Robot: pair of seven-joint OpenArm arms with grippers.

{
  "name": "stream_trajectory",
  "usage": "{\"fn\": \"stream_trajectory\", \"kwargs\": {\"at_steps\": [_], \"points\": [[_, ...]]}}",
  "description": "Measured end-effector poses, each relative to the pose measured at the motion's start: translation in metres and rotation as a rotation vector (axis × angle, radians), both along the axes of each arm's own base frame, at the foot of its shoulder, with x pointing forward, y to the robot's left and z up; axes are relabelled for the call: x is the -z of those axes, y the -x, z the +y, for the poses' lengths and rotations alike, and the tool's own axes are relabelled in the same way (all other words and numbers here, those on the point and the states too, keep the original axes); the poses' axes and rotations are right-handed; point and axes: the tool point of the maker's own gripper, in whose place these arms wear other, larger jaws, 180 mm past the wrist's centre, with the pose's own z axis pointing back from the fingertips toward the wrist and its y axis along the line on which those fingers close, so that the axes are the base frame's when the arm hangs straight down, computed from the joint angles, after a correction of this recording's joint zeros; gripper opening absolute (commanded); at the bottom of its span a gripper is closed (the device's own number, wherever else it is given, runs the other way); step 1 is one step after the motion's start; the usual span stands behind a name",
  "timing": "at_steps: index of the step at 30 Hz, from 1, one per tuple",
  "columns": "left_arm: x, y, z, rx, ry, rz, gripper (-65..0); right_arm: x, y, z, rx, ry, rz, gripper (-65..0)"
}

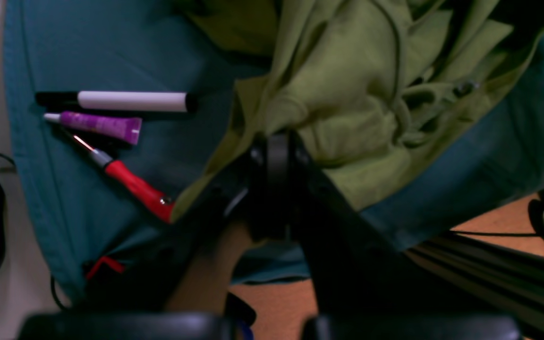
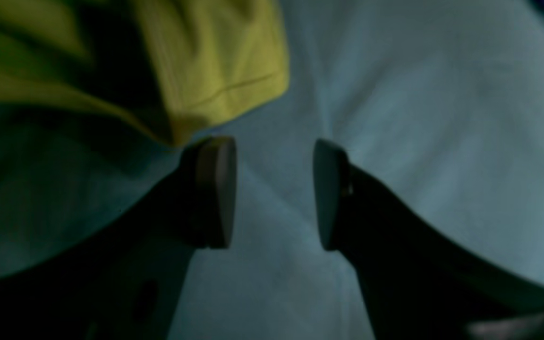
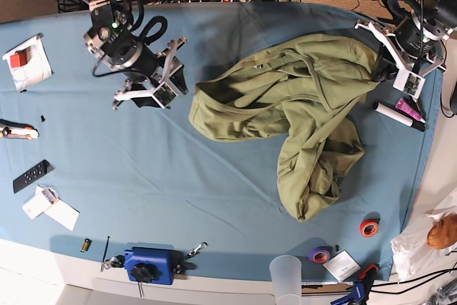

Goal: Layout the t-shirt on the table in an organized manner, then fold the t-shirt properly
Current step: 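Move the right gripper to the shirt edge and grasp it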

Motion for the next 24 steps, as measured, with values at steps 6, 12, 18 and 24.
{"fn": "stream_trajectory", "kwargs": {"at_steps": [6,12,18,24], "points": [[-0.001,-0.001,0.0,0.0,0.002,-0.007,-65.0,-0.011,-0.01,0.011,-0.031,-0.045,-0.027,-38.6],[-0.001,-0.001,0.0,0.0,0.002,-0.008,-65.0,-0.005,-0.001,0.042,-0.119,-0.035,-0.015,-38.6],[-0.002,-0.001,0.0,0.0,0.003,-0.01,-65.0,-0.001,-0.009,0.049,-0.12,0.061,-0.068,-38.6],[-0.002,-0.001,0.0,0.0,0.003,-0.01,-65.0,0.029,-0.022,0.039,-0.102,0.106,-0.005,-38.6]]}}
